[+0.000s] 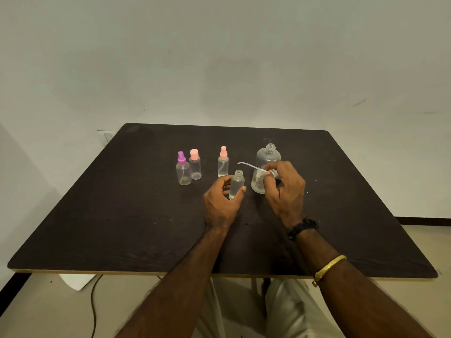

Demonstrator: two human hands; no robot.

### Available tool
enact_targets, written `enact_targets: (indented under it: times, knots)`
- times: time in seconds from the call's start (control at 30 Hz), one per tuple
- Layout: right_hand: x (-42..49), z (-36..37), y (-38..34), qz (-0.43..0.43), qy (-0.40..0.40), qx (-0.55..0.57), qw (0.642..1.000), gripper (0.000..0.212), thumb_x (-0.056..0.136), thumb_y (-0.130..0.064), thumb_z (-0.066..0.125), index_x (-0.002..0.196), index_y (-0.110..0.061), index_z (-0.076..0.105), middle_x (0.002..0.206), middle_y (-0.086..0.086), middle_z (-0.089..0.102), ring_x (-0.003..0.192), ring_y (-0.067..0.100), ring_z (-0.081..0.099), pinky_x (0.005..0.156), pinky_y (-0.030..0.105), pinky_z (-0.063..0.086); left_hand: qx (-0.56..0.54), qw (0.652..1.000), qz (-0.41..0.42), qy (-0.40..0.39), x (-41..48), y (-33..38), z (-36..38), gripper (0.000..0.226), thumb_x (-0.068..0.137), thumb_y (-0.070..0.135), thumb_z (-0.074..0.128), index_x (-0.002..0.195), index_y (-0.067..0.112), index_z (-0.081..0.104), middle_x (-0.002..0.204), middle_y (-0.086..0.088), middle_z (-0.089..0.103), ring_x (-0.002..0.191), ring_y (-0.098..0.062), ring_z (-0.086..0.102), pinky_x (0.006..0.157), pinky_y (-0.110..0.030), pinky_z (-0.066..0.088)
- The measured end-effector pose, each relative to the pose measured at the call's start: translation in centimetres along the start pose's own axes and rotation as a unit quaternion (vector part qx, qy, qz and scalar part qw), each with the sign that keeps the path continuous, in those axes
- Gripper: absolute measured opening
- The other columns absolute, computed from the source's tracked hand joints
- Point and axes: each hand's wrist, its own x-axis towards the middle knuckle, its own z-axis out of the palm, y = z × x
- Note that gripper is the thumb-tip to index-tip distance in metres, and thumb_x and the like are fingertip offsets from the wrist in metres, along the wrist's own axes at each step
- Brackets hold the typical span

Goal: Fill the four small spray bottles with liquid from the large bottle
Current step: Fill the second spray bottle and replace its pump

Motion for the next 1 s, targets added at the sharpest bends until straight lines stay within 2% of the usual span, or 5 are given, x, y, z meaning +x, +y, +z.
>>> enact_targets:
  times: [0.47,0.6,0.77,0.9,1.0]
  knots:
    - [-0.9,0.2,0.1,0.017,-0.031,-0.038,0.999,0.007,0.091,-0.009,0.062,0.09,-0.016,0.062,0.084,0.0,0.059,0.071,0.013,0.055,0.061,0.036,0.052,0.002,1.0,0.002,0.005,0.0,-0.3,0.0,0.041,0.083,0.026,0.084,0.12,0.022,0.067,0.109,0.013,0.07,0.097,0.001,0.068,0.082,-0.012,0.055]
    - [-0.1,0.2,-0.1,-0.001,-0.023,-0.025,0.999,0.009,0.092,-0.012,0.062,0.1,-0.012,0.065,0.093,0.001,0.062,0.079,0.01,0.059,0.069,0.031,0.056,0.015,1.0,0.012,0.002,0.1,-0.5,0.1,0.042,0.082,0.027,0.085,0.121,0.021,0.068,0.111,0.009,0.072,0.096,-0.001,0.069,0.082,-0.015,0.057]
    - [0.8,0.5,-1.0,0.008,-0.035,0.008,0.999,0.031,0.091,-0.011,0.07,0.121,-0.008,0.063,0.113,0.002,0.067,0.1,0.008,0.063,0.09,0.024,0.057,0.013,1.0,0.015,-0.01,-0.1,-0.3,0.0,0.044,0.082,0.028,0.085,0.122,0.02,0.068,0.111,0.012,0.071,0.094,0.003,0.068,0.08,-0.01,0.054]
    - [1.0,1.0,-1.6,0.032,-0.076,0.017,0.996,0.043,0.088,-0.019,0.078,0.126,-0.019,0.058,0.114,-0.004,0.067,0.1,0.007,0.066,0.089,0.019,0.055,0.007,1.0,0.017,-0.015,0.0,-0.5,0.0,0.043,0.083,0.031,0.084,0.121,0.019,0.069,0.111,0.007,0.074,0.097,-0.002,0.069,0.082,-0.016,0.058]
    - [1.1,1.4,-1.7,0.034,-0.112,0.021,0.993,0.035,0.087,-0.02,0.079,0.119,-0.02,0.064,0.112,-0.006,0.069,0.098,0.005,0.067,0.087,0.024,0.058,0.003,1.0,0.022,-0.013,-0.1,-0.3,0.0,0.042,0.083,0.03,0.085,0.12,0.017,0.07,0.109,0.006,0.074,0.095,-0.003,0.07,0.081,-0.017,0.058]
